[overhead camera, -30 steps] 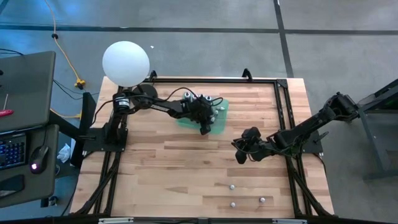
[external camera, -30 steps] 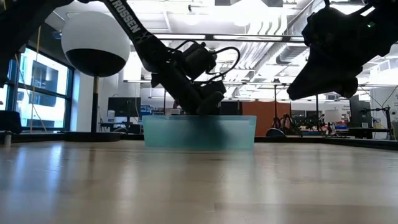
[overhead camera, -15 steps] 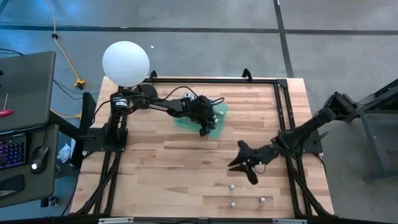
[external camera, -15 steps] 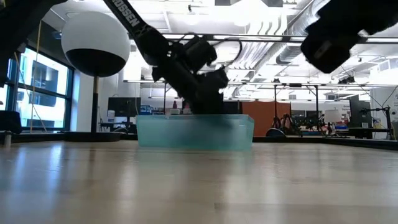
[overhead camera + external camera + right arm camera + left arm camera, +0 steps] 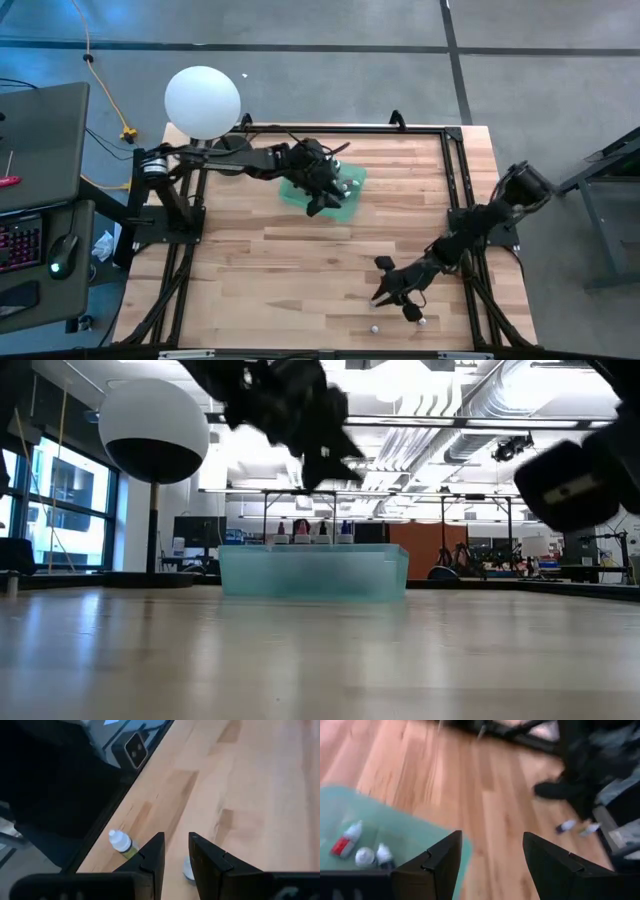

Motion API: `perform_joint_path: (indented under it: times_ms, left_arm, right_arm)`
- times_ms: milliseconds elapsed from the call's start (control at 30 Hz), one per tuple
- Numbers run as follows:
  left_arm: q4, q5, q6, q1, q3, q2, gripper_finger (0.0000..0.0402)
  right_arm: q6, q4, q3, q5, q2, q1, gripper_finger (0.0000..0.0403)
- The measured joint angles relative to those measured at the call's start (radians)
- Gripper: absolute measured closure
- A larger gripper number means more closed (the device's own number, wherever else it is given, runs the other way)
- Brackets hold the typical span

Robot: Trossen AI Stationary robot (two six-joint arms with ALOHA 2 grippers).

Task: Pick & Place food coloring
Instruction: Put the black food coloring bottle into the bin

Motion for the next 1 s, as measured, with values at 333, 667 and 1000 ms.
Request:
perform_joint_path:
  times_ms: [333, 667, 1000]
  left_arm:
    - [-0.032, -0.092, -0.017, -0.062, 0.0, -0.116, 0.0192]
    - [-0.11, -0.145, -0.025, -0.079, 0.0, -0.122, 0.0192]
    - [-0.134, -0.169, -0.027, -0.081, -0.001, -0.122, 0.0192]
  right_arm:
    - [-0.013, 0.033, -0.001, 0.123, 0.082, 0.002, 0.0282]
    - [0.081, 0.023, -0.001, 0.096, 0.082, 0.024, 0.0209]
    - [0.196, -0.014, 0.0, 0.066, 0.013, 0.04, 0.0185]
